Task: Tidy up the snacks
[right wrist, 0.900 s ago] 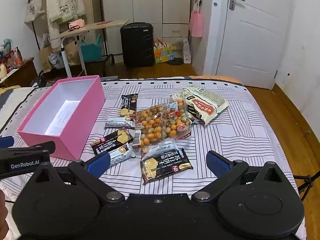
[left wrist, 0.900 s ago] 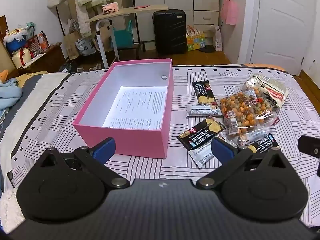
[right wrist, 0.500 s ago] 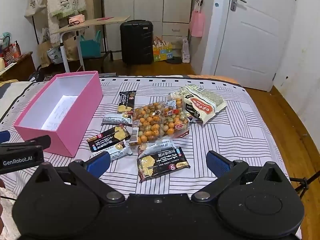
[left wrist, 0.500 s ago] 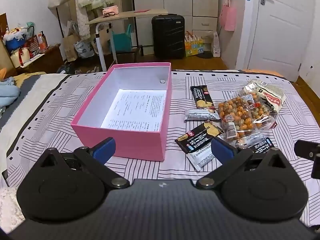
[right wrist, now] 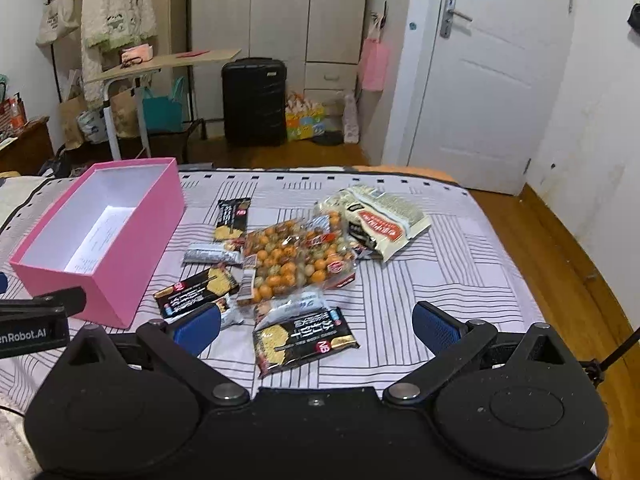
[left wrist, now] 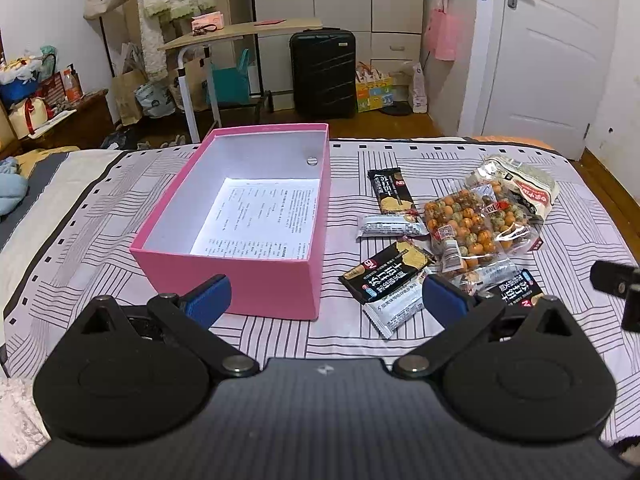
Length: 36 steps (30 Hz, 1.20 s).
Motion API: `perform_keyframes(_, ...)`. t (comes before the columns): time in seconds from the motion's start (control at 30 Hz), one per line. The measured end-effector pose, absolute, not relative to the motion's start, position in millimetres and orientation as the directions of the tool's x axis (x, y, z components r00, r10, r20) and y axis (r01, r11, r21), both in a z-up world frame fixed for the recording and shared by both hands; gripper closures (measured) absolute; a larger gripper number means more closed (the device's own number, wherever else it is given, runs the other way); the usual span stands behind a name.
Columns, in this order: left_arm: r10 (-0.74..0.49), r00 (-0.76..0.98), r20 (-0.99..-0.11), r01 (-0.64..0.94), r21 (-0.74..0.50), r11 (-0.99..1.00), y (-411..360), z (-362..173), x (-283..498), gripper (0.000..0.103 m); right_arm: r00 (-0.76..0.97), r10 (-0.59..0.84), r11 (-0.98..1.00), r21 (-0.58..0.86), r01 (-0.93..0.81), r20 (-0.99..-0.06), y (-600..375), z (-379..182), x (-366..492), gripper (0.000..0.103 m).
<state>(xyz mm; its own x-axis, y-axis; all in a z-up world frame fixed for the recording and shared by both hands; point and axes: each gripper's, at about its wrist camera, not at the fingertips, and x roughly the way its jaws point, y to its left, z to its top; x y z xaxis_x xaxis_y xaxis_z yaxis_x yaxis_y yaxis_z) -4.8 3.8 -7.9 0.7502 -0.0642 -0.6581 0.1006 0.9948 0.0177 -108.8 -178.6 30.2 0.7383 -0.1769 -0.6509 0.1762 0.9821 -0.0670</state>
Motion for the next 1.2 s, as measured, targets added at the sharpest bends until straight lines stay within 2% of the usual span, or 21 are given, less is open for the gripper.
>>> perform_keyframes(1.2, -0.107, 0.774, -0.625, 0.155, 0.023, 0.988, 0.4, -11.3, -14.5, 0.000, 0.765, -0.160, 0.986, -0.065, 0.154, -0.624, -174.9, 29.9, -116.9, 0.000)
